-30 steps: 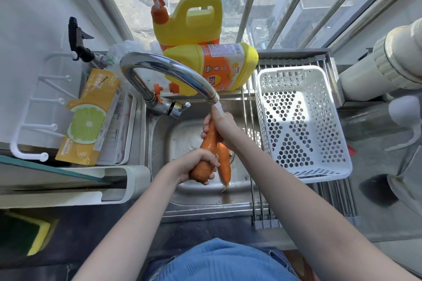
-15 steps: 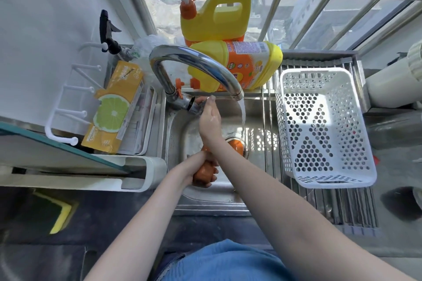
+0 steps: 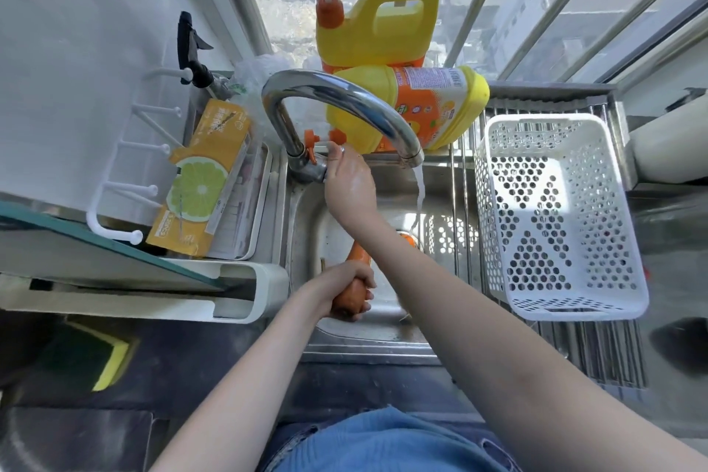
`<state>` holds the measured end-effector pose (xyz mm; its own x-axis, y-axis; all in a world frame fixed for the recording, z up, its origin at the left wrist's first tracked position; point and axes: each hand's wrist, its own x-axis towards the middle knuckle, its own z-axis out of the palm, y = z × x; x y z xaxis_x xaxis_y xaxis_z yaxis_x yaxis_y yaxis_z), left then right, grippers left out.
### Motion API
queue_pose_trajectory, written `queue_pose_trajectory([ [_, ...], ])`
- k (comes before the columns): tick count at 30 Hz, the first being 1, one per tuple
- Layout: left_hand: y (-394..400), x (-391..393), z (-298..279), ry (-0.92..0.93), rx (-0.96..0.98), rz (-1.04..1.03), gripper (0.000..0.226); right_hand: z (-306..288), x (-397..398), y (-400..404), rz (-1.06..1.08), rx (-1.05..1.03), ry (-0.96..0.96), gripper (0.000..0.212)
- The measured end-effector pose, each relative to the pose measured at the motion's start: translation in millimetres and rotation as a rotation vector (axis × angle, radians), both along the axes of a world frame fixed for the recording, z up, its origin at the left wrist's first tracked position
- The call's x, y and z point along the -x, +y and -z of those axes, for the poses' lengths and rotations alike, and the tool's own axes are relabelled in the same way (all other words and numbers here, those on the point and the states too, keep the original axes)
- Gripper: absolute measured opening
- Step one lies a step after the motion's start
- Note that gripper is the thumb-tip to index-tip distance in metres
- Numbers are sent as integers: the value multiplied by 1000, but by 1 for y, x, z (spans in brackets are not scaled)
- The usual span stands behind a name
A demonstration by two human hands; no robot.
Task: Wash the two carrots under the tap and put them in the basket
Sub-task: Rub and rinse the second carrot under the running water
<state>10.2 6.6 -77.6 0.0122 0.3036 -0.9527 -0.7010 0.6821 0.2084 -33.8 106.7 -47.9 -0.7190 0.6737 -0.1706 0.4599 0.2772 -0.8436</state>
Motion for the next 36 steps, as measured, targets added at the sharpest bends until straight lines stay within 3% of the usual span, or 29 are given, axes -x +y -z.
queue_pose_trajectory([
  [8, 8, 5, -8, 43, 4, 49, 8, 7, 0, 12, -58, -242, 22, 39],
  [11, 5, 11, -11, 68, 8, 26, 8, 5, 9, 14, -29, -116, -112, 34],
  [13, 3, 16, -12, 75, 12, -1, 10, 8, 13, 20, 20, -70, -205, 46],
  [16, 3, 22, -10, 62, 27, -11, 11, 6, 7, 20, 84, -33, -88, 37],
  [23, 10, 29, -12, 72, 29, 28, 6, 16, 2, 16, 308, 192, 0, 50],
  [27, 18, 31, -15, 88, 32, 71, 6, 12, -9, 23, 389, 417, 25, 41],
  [32, 27, 30, -13, 151, 4, 77, 16, 6, -24, 44, 249, 853, 108, 42],
  [34, 34, 29, -13, 220, -36, 128, 18, 9, -39, 53, 265, 816, 63, 42],
  [36, 43, 24, -15, 296, -88, 217, 18, 18, -56, 61, 340, 555, 40, 33],
])
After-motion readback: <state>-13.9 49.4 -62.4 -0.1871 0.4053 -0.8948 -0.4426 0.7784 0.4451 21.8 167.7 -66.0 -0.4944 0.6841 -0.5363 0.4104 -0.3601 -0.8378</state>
